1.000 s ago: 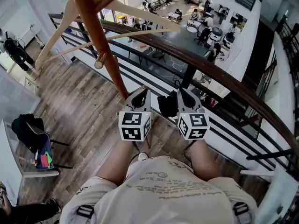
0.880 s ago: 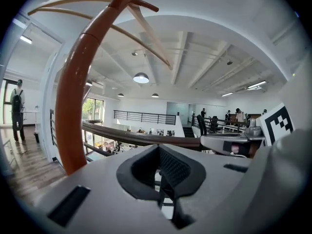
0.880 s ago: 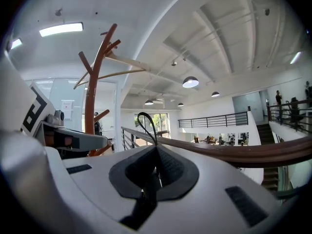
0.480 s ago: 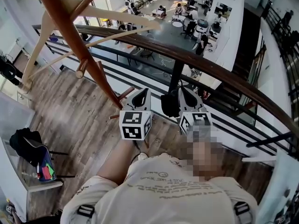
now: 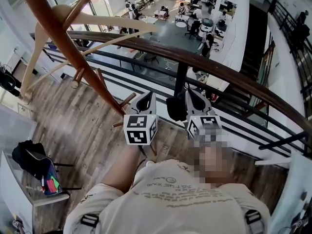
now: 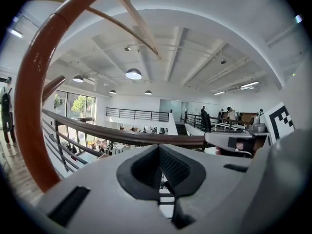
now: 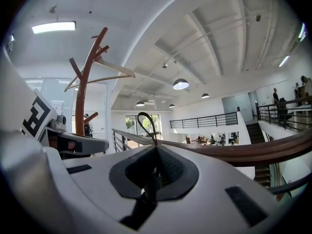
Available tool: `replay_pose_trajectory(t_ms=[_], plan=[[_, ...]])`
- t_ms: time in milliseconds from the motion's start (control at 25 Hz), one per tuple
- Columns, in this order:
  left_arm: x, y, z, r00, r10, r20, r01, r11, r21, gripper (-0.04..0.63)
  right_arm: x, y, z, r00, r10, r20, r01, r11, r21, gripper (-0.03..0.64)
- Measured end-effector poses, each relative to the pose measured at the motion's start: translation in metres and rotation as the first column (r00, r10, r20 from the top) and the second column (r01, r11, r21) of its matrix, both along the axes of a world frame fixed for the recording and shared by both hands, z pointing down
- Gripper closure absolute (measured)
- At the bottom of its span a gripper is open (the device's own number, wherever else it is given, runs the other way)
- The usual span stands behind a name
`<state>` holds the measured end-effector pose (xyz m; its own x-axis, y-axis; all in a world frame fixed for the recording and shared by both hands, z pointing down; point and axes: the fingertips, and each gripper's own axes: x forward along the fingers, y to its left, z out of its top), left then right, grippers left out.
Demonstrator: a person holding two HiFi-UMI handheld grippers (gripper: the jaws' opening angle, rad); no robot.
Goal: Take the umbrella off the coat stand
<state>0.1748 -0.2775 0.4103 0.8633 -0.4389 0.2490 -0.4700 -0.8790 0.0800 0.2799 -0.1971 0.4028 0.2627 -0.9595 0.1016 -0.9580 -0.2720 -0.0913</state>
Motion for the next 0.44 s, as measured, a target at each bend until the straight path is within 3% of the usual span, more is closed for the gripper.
replay_pose_trajectory(t_ms=[440], plan=[[-0.0044, 0.0009, -0.0074, 1.0, -0.002, -0.004, 0.002, 1.0, 0.004, 0.591, -0.0025, -0.0029, -0.0092, 1.0, -0.013, -0.01, 0.013, 1.0, -0.004, 0.612]])
